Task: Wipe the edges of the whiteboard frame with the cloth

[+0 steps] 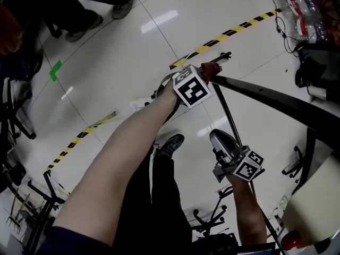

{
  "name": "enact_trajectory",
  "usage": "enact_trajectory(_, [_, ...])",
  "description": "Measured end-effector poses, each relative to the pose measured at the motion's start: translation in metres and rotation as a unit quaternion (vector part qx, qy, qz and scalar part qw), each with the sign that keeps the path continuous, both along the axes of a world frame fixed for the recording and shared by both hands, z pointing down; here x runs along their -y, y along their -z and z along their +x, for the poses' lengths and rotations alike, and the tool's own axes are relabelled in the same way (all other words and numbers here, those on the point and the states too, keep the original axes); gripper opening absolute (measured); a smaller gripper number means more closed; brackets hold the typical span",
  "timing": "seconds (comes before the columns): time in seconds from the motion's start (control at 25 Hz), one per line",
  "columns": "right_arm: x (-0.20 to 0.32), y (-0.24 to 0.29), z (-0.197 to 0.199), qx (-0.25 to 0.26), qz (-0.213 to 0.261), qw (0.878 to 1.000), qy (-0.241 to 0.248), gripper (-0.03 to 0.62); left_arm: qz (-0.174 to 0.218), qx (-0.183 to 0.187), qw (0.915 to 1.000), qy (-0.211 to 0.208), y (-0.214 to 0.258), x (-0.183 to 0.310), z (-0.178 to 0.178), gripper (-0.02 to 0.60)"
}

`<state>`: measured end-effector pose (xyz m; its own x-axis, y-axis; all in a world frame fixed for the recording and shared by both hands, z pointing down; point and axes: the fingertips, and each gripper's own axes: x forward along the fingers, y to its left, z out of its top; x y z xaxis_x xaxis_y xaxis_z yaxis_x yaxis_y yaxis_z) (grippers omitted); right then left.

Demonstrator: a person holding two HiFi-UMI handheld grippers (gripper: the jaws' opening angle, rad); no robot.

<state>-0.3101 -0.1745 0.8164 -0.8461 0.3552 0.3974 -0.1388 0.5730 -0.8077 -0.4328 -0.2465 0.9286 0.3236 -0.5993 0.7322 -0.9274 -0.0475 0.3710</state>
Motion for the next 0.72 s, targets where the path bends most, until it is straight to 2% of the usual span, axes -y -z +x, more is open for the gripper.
enact_trajectory(0.08, [-0.008,0.0,0.005,-0.006,-0.001,1.0,0.01,0.058,0.019,0.017,0.9992,-0.03,0.01,0.005,0.004,0.072])
enact_trajectory(0.2, [-0.018,-0.001,0.007,-0.01,-0.011,1.0,0.011,0.055,0.057,0.051,0.9936,-0.083,0.033,0.008,0.007,0.072])
enact_trajectory(0.32, [-0.034,0.002,0.008,-0.012,-0.021,1.0,0.019,0.052,0.071,0.072,0.9886,-0.111,0.052,0.005,0.008,0.072])
enact_trajectory(0.52, [-0.057,0.014,-0.002,-0.002,-0.023,0.998,0.051,0.051,0.076,0.089,0.9849,-0.128,0.077,0.002,0.006,0.072])
enact_trajectory(0.72, [-0.067,0.027,-0.014,0.008,-0.006,0.996,0.083,0.048,0.085,0.079,0.9871,-0.111,0.097,0.003,0.008,0.074])
